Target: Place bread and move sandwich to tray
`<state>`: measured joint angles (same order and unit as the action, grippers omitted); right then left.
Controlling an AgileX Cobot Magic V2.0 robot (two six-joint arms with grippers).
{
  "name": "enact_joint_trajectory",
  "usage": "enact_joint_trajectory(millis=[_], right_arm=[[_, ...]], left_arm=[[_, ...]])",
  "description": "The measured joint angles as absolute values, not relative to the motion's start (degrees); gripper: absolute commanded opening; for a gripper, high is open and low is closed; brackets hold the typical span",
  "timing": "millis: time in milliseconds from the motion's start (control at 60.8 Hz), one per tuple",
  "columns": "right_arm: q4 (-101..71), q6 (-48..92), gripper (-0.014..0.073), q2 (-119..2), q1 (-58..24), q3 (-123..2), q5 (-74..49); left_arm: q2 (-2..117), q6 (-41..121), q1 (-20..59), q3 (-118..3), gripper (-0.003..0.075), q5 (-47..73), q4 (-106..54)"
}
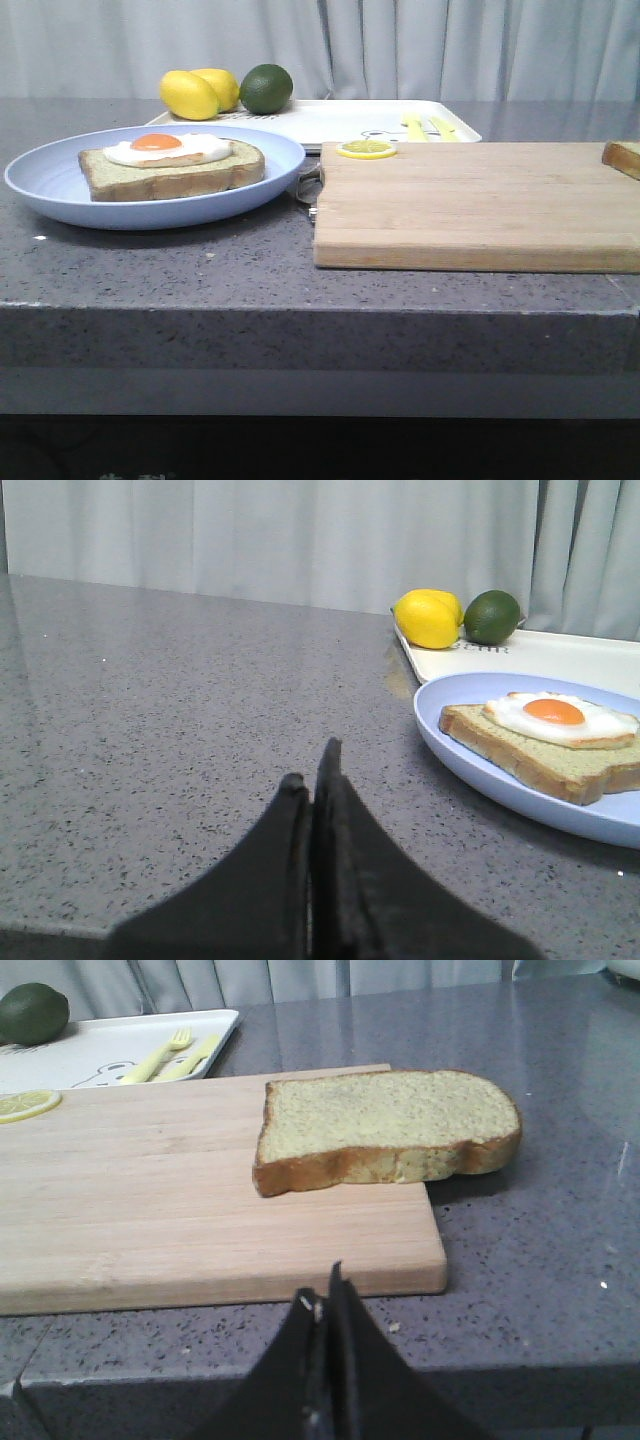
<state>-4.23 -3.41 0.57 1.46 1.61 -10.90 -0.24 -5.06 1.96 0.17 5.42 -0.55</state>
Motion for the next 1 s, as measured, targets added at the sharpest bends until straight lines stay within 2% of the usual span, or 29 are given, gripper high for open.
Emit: enact_joint_trajectory(millis=[823, 1004], right_arm=[[-4.2, -3.4, -0.0059, 0.6, 1.5, 1.6, -6.9], [-4.2, -3.4, -0.0059, 0.6, 1.5, 1.6, -4.3]], left_arm=[[-0.2, -5.1, 2.0, 0.2, -0.002, 5.4, -0.5], [-0.2, -5.1, 2.0, 0.2, -0.002, 1.2, -3.4]])
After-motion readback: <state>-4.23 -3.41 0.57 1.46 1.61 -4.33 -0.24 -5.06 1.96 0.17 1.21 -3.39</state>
